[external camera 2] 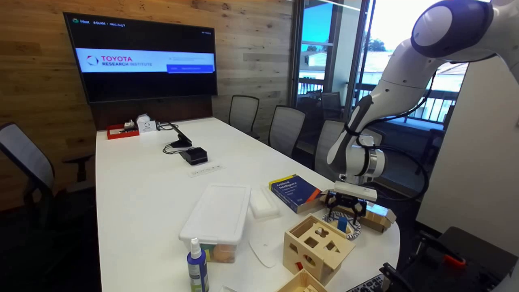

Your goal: Put the block inside the box

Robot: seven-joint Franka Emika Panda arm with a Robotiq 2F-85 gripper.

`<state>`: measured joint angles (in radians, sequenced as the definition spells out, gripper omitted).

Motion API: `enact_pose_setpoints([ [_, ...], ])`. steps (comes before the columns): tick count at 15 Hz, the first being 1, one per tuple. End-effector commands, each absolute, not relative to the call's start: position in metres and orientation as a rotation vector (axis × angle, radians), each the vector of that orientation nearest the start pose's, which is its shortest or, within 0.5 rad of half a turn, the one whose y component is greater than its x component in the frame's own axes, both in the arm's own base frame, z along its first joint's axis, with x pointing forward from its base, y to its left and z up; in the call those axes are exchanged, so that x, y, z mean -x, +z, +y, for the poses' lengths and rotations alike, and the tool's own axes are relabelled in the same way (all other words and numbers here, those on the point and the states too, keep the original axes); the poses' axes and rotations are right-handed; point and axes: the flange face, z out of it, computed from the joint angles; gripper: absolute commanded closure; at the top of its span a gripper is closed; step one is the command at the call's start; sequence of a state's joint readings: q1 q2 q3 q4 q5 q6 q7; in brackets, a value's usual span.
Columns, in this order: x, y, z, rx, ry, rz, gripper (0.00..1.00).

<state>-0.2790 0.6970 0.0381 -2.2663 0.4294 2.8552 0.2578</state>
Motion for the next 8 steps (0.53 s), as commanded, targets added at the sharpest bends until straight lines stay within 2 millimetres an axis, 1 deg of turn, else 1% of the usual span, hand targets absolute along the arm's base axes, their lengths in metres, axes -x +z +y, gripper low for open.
enact_pose_setpoints([
  [1, -0.4738, 0.0385, -0.1347, 2.681, 0.171, 1.349, 0.25],
  [8, -0.4757, 0.0396, -0.1336, 2.703, 0.165, 1.352, 0.78],
])
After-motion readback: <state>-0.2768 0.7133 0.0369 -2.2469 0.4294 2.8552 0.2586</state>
